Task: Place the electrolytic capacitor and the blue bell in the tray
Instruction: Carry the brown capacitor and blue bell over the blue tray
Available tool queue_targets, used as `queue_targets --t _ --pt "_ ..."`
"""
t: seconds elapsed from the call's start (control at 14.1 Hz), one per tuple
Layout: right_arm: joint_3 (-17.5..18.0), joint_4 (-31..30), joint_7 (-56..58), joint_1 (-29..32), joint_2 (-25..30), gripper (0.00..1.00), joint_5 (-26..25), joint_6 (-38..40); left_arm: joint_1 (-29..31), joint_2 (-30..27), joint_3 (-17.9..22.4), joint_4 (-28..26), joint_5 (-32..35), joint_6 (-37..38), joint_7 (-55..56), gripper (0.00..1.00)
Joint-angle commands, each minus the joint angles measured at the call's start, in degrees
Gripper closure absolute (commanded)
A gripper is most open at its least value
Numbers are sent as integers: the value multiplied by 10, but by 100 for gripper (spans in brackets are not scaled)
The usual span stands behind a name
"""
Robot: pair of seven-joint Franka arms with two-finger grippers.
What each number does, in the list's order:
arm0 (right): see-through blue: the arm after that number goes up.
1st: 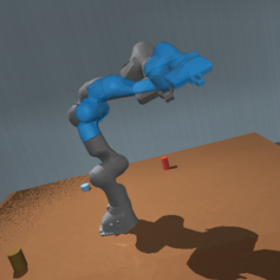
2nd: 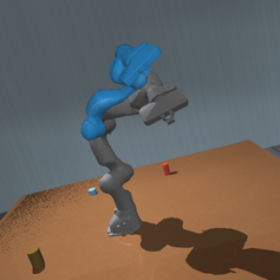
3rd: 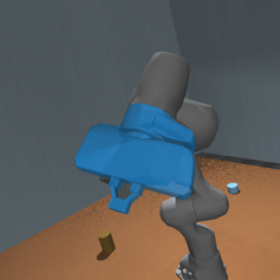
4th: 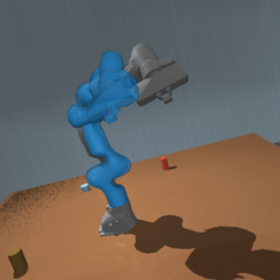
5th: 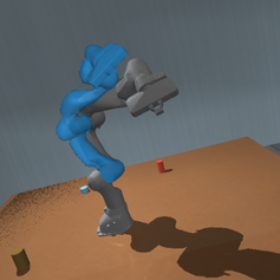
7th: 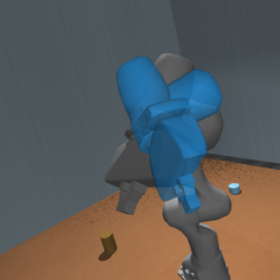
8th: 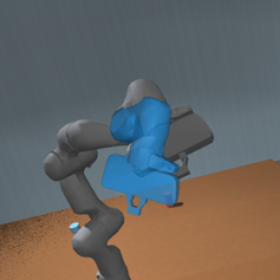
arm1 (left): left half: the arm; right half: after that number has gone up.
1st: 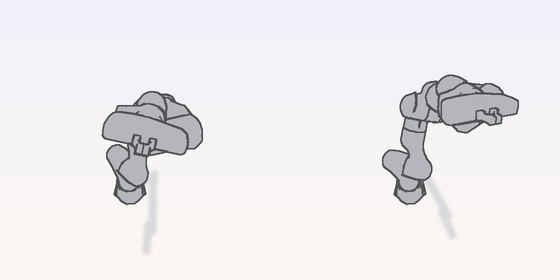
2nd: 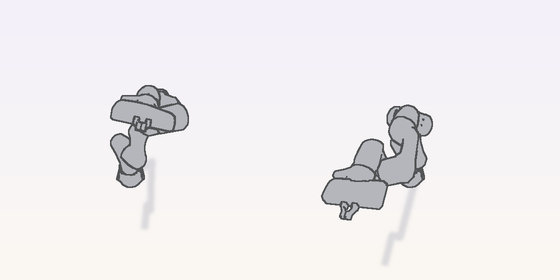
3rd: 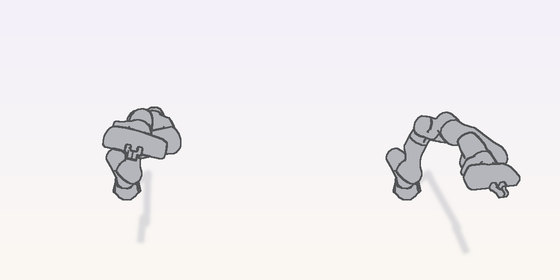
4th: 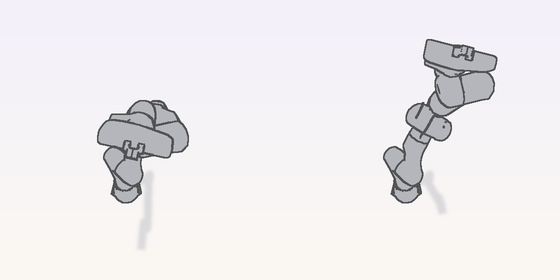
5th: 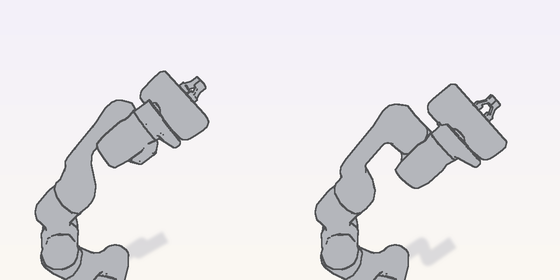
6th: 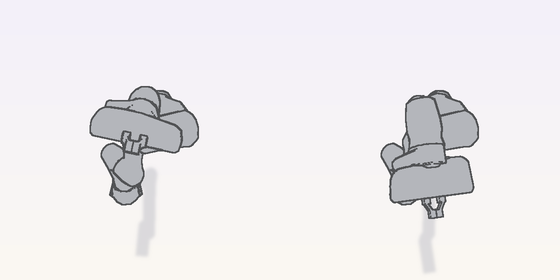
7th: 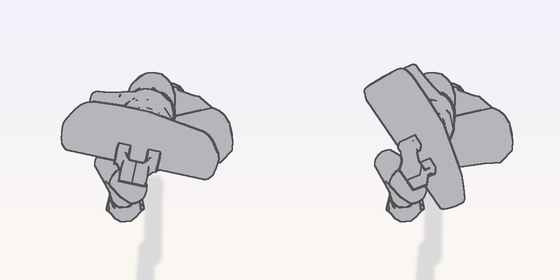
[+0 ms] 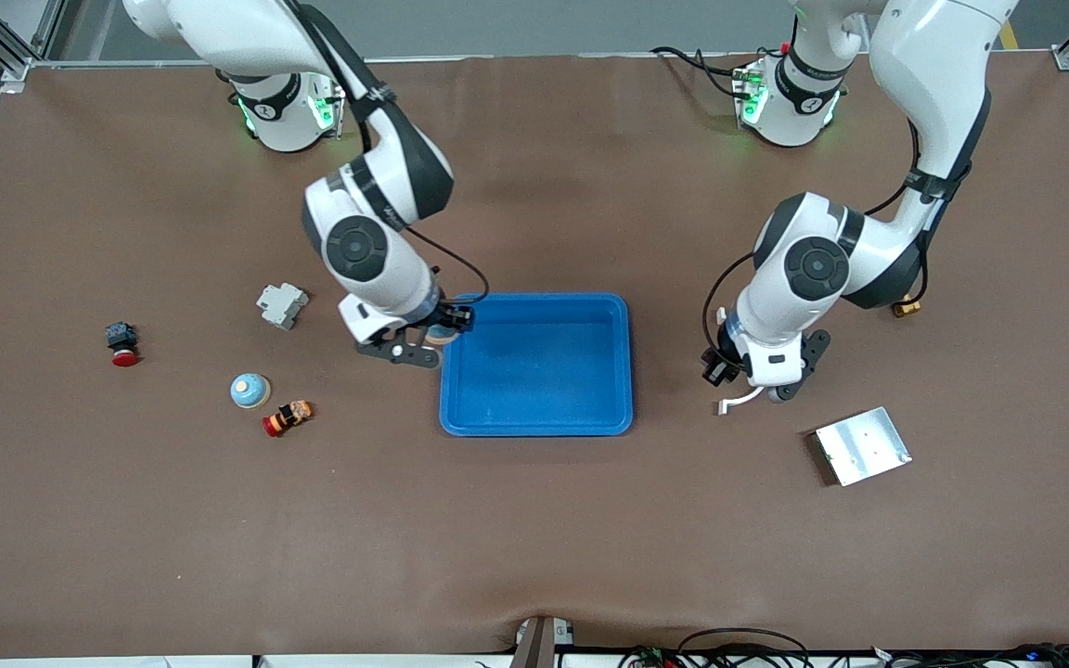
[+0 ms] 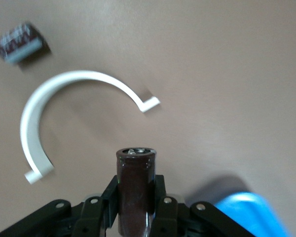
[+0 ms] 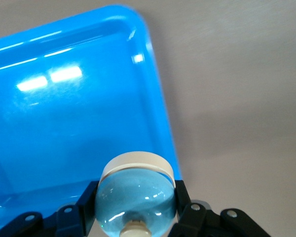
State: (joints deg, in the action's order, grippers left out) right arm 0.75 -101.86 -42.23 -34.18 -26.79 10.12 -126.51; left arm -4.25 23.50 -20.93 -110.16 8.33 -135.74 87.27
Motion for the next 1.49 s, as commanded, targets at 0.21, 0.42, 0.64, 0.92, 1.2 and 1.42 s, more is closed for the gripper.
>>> queue_targets --t 0.21,0.42,0.64,0.92,1.2,1.42 --pt "-8 29 -42 -39 -49 100 16 -40 -86 58 9 78 17 15 269 100" --pt "-8 38 -49 -52 -70 100 54 -58 -120 89 12 111 57 16 376 100" --pt "-8 43 -49 -52 -78 100 57 -59 -157 158 12 201 103 92 455 100" --pt "-8 44 -49 -45 -94 100 56 -60 -204 212 43 271 122 126 490 100" --pt "-9 45 -47 -37 -106 100 59 -80 -223 247 60 316 119 126 491 100" --pt "-8 45 -47 -31 -108 82 59 -84 -230 267 60 334 119 119 500 100"
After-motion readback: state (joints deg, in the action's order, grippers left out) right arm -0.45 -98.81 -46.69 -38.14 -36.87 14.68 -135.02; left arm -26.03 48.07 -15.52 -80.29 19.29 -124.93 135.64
